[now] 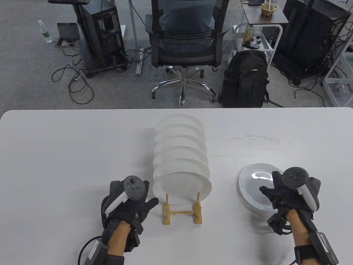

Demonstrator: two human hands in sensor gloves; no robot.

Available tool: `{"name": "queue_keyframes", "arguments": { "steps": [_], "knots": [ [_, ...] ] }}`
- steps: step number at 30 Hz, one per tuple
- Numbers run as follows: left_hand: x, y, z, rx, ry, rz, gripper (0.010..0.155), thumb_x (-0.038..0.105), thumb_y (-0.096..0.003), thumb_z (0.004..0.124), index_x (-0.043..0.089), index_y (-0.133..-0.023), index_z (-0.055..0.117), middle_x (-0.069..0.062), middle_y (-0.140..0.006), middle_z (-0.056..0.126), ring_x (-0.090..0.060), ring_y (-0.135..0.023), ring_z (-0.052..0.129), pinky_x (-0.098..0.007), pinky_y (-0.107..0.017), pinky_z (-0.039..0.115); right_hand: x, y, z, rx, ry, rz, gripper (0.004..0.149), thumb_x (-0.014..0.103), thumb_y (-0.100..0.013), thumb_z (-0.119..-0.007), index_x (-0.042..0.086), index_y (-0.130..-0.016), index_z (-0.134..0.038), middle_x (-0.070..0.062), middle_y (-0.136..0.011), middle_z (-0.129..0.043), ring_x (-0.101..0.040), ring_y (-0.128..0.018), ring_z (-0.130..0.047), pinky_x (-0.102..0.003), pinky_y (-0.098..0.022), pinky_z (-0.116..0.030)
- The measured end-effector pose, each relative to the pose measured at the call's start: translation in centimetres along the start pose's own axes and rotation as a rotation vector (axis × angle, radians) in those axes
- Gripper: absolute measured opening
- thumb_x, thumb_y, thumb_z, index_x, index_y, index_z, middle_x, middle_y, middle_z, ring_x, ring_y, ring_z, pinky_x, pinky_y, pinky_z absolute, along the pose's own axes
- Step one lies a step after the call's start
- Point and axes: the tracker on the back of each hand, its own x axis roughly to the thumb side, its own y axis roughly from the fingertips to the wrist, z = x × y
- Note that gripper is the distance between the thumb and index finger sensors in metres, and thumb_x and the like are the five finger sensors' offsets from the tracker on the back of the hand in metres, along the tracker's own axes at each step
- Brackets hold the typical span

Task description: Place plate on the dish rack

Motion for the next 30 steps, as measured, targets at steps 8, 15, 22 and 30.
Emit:
{"name": "queue_keyframes", "arguments": {
  "steps": [8, 15, 22, 30],
  "knots": [
    [-0.1, 0.1, 0.0, -0.002, 0.002, -0.011, 0.082, 0.056, -0.0538, 0.064, 0.018, -0.118, 0.029, -0.021, -0.120, 0.014, -0.061, -0.102, 0.001, -0.076, -0.068, 0.016, -2.4, -3.1, -1.2, -0.047, 0.053, -0.235, 0.100, 0.043, -0.042, -0.079, 0.004, -0.105, -0.013, -0.025, -0.107, -0.023, -0.041, -0.079, -0.059, -0.054, -0.061, -0.061],
    [0.0, 0.1, 0.0, -0.012, 0.004, -0.003, 0.082, 0.055, -0.0539, 0.064, 0.018, -0.118, 0.029, -0.021, -0.119, 0.013, -0.061, -0.102, 0.001, -0.076, -0.068, 0.016, -5.3, -3.4, -0.2, -0.069, -0.149, -0.283, 0.106, 0.037, -0.036, -0.089, -0.006, -0.102, -0.017, -0.010, -0.084, -0.060, -0.019, -0.050, -0.088, -0.037, -0.036, -0.085],
    [0.1, 0.1, 0.1, -0.014, 0.000, -0.004, 0.082, 0.056, -0.0539, 0.063, 0.018, -0.118, 0.029, -0.021, -0.120, 0.014, -0.061, -0.102, 0.001, -0.076, -0.068, 0.016, -7.5, -2.9, 0.2, -0.085, -0.627, -0.272, 0.061, 0.025, -0.045, -0.083, 0.012, -0.099, -0.059, -0.006, -0.074, -0.072, -0.019, -0.049, -0.097, -0.039, -0.033, -0.094],
    [0.1, 0.2, 0.0, -0.010, 0.003, -0.002, 0.082, 0.055, -0.0539, 0.064, 0.018, -0.118, 0.029, -0.021, -0.120, 0.013, -0.061, -0.102, 0.001, -0.076, -0.068, 0.016, -5.9, -1.3, 2.1, -0.095, -0.832, -0.056, 0.048, 0.024, -0.049, -0.075, 0.016, -0.095, -0.066, -0.005, -0.081, -0.067, -0.031, -0.063, -0.092, -0.047, -0.042, -0.090]
  ]
}}
